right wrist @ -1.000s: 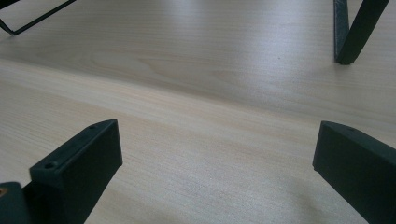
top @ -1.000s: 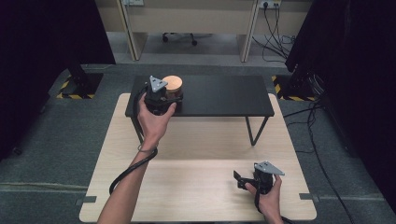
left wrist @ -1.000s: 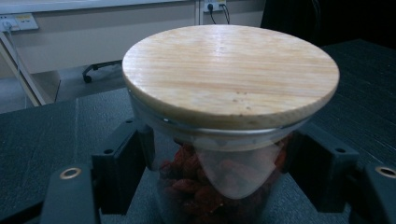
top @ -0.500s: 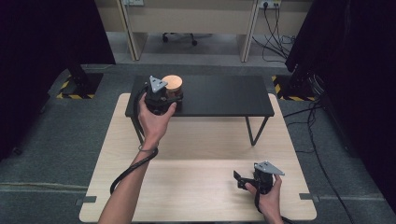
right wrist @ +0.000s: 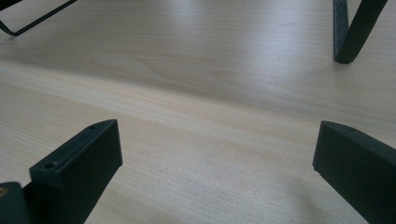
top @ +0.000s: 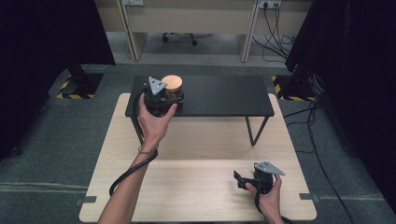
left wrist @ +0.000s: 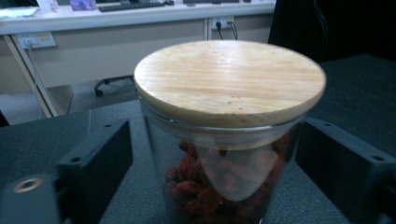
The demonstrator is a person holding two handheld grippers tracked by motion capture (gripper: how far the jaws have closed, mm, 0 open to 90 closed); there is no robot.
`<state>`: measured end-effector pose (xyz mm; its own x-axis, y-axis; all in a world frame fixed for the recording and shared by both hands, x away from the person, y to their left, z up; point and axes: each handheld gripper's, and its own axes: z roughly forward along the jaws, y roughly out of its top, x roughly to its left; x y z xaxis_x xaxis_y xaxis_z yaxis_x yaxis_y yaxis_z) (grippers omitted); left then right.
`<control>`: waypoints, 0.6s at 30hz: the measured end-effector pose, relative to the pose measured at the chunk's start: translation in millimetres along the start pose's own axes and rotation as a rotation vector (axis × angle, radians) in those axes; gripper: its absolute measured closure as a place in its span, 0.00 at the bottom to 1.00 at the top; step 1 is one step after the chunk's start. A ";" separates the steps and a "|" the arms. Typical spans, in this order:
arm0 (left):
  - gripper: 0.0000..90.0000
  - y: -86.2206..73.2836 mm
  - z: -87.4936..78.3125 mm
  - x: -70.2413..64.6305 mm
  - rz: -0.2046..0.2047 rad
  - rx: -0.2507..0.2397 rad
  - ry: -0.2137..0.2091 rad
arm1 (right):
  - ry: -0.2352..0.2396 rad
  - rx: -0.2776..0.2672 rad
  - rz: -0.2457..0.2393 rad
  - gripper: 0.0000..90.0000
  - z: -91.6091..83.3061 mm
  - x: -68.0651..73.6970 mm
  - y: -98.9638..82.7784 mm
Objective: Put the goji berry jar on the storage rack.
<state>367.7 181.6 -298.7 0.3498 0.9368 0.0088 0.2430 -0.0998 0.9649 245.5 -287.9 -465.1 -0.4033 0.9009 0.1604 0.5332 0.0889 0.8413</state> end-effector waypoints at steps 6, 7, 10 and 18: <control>0.06 1.1 -10.9 -4.1 0.007 0.022 0.004 | 0.002 -0.001 0.006 0.02 -0.2 -0.9 -0.2; 0.06 1.0 -13.1 -4.5 0.007 0.019 0.002 | 0.002 -0.002 0.009 0.02 -0.3 -1.2 -0.3; 0.06 1.5 -19.9 -6.4 0.015 0.012 0.002 | 0.002 -0.001 0.008 0.02 -0.3 -1.1 -0.2; 0.06 1.0 -29.3 -11.4 0.023 0.018 0.000 | 0.000 -0.002 0.008 0.02 -0.2 -0.7 -0.3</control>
<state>337.5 180.6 -290.2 0.3555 0.9342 0.0314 0.2514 -0.1279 0.9594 245.5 -288.7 -465.3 -0.3994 0.9015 0.1670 0.5351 0.0813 0.8409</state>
